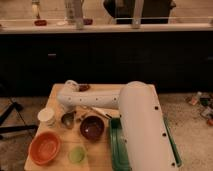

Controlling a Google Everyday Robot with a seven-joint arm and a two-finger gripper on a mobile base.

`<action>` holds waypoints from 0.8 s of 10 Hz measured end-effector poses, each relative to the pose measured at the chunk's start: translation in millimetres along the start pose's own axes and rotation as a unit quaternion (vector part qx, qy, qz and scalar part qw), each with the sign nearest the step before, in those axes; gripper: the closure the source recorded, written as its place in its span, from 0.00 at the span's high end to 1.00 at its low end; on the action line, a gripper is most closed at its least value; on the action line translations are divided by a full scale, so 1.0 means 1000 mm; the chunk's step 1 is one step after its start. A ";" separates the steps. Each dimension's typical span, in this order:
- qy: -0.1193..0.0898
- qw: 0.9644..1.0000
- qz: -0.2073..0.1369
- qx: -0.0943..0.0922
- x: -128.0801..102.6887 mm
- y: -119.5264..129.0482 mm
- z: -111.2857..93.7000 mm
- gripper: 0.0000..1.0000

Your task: Wipe red bowl with eraser

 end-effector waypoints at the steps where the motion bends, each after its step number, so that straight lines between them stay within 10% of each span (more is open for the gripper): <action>1: 0.000 1.000 0.000 0.001 0.000 -0.001 0.000 0.10; 8: -0.016 0.999 -0.021 0.027 -0.028 -0.016 -0.035 0.00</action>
